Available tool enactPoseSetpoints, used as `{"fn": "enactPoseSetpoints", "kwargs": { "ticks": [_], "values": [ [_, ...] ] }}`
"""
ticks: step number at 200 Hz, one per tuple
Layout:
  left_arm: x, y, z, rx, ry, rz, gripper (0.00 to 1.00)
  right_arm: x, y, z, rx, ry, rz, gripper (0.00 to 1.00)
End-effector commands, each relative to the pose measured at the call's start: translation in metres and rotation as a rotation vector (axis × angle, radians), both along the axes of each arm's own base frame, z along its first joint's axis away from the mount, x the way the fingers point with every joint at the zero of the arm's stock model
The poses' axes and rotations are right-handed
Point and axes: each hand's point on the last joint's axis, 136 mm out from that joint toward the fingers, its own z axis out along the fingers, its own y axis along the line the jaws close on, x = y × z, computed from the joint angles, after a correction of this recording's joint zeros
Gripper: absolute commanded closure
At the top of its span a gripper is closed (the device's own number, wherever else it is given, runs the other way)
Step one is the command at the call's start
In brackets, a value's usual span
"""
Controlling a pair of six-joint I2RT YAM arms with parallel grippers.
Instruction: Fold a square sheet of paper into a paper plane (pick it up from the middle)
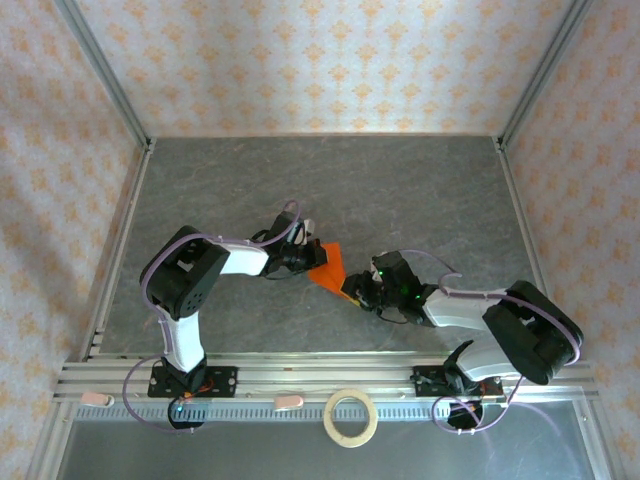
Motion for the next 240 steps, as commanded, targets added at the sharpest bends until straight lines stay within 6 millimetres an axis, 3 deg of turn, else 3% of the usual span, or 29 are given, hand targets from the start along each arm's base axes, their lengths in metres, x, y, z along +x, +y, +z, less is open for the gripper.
{"fn": "enactPoseSetpoints", "kwargs": {
  "ticks": [1, 17, 21, 61, 112, 139, 148, 178, 214, 240],
  "values": [
    [-0.015, 0.014, -0.032, 0.049, 0.107, 0.026, 1.0, 0.005, -0.003, -0.003, -0.012, -0.028, -0.023, 0.73],
    [-0.014, 0.013, -0.03, 0.039, 0.106, 0.031, 1.0, 0.004, -0.003, -0.003, -0.007, -0.031, -0.023, 0.79],
    [-0.01, 0.011, -0.018, 0.023, 0.078, 0.033, 1.0, 0.004, -0.003, -0.003, -0.002, -0.034, -0.023, 0.81],
    [-0.002, 0.007, 0.006, -0.018, 0.029, 0.049, 0.98, 0.004, -0.002, 0.004, 0.025, -0.073, -0.01, 0.95],
    [0.014, 0.015, 0.071, -0.062, -0.138, 0.125, 0.68, 0.018, -0.011, 0.024, -0.046, -0.216, -0.026, 0.99],
    [0.016, 0.033, 0.099, -0.051, -0.235, 0.191, 0.61, 0.029, -0.021, 0.041, -0.125, -0.328, -0.042, 1.0],
    [0.016, 0.04, 0.105, -0.048, -0.259, 0.215, 0.6, 0.032, -0.025, 0.041, -0.177, -0.352, -0.049, 1.0],
    [0.014, 0.064, 0.119, -0.054, -0.326, 0.305, 0.56, 0.043, -0.036, 0.068, -0.387, -0.524, -0.046, 0.99],
    [0.01, 0.099, 0.133, -0.053, -0.388, 0.427, 0.52, 0.052, -0.056, 0.094, -0.789, -0.67, -0.082, 0.99],
    [0.005, 0.13, 0.144, -0.026, -0.438, 0.521, 0.46, 0.054, -0.071, 0.097, -1.109, -0.708, -0.073, 0.96]
  ]
}}
